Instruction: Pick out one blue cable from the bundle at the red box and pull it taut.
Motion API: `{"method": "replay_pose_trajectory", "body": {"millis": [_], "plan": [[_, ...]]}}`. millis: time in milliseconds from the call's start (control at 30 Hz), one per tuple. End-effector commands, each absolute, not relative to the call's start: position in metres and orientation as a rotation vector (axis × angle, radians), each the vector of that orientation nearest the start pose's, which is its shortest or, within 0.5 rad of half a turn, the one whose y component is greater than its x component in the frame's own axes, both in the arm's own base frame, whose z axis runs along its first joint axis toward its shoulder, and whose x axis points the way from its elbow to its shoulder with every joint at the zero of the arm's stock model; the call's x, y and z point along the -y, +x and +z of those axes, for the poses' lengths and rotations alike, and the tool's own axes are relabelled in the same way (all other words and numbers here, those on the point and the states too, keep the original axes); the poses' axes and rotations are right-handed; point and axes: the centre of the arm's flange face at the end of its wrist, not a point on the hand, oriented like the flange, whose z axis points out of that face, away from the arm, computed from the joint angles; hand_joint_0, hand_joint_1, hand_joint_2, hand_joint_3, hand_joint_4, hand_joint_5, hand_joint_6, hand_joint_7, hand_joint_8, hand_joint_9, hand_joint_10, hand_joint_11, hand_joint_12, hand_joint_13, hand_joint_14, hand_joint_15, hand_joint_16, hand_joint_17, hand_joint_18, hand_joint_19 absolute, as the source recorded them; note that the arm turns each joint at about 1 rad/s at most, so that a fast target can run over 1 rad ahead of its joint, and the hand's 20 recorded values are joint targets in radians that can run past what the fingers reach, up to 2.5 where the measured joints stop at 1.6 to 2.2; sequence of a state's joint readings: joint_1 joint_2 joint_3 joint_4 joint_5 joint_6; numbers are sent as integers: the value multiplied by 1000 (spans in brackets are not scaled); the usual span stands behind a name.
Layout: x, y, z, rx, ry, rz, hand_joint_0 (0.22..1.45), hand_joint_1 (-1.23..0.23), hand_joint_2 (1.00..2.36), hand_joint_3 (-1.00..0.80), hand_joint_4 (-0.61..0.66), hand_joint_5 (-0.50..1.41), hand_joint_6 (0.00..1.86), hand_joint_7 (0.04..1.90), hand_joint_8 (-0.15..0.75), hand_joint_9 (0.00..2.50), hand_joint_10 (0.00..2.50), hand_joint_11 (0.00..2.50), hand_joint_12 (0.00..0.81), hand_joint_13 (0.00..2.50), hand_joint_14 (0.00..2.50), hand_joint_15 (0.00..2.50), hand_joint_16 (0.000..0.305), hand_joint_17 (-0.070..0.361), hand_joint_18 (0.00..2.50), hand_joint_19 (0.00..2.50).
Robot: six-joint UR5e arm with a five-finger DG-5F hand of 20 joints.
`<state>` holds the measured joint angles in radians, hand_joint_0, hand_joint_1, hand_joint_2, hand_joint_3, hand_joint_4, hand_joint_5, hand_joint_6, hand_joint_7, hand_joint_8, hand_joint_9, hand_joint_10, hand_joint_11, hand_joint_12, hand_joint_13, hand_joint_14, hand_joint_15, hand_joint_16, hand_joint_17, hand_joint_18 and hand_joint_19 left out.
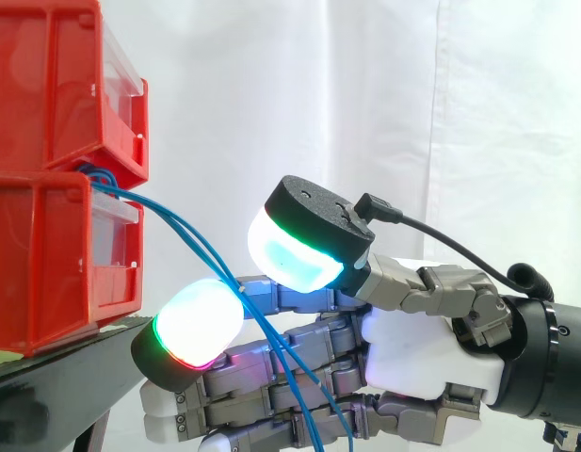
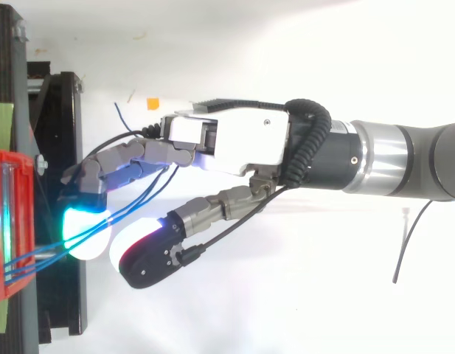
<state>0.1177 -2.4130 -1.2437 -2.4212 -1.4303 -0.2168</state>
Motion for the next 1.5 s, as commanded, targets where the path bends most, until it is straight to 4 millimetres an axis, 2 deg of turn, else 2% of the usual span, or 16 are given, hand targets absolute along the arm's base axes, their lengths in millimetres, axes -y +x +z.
{"method": "replay_pose_trajectory", "body": {"millis": [0,367,633,800,933,1000,1033,1067,1167,1433,1467], "plan": [[57,787,175,-1113,948,1126,632,-551,1009,-395,304,-116,503,1079,301,625,0,54,404,358,6,156,56,126,303,491],[60,788,177,-1121,936,1136,638,-499,1010,-372,208,-70,505,1327,310,677,4,94,403,367,7,167,56,125,299,495],[61,788,183,-1122,939,1135,622,-461,1005,-428,204,-68,520,1314,315,698,4,94,403,398,8,177,56,126,340,509],[61,787,183,-1128,942,1131,584,-339,1000,-498,245,-59,500,1343,318,746,4,102,412,430,7,183,57,127,350,507],[61,788,183,-1125,939,1127,589,-300,1002,-467,219,-42,503,1241,291,851,3,78,411,508,8,193,58,130,441,533],[63,788,183,-1123,940,1124,607,-363,1009,-388,240,-41,504,1243,292,861,3,82,409,522,8,201,57,128,462,532],[64,787,183,-1123,942,1122,615,-414,1012,-326,209,-41,503,1260,299,869,4,90,409,541,8,211,57,129,479,546],[64,787,183,-1125,943,1122,623,-453,1014,-278,168,-42,503,1323,305,883,4,110,416,567,9,222,58,130,505,560],[65,787,184,-1124,942,1125,635,-512,1015,-202,184,-35,500,1435,324,912,6,153,433,608,9,237,61,138,572,561],[65,787,183,-1126,943,1126,631,-578,1016,-159,213,-61,589,1304,345,913,7,184,449,646,12,270,64,143,634,586],[65,787,183,-1126,942,1125,627,-597,1016,-153,227,-74,624,1235,349,909,8,192,453,656,11,277,64,144,641,590]]}}
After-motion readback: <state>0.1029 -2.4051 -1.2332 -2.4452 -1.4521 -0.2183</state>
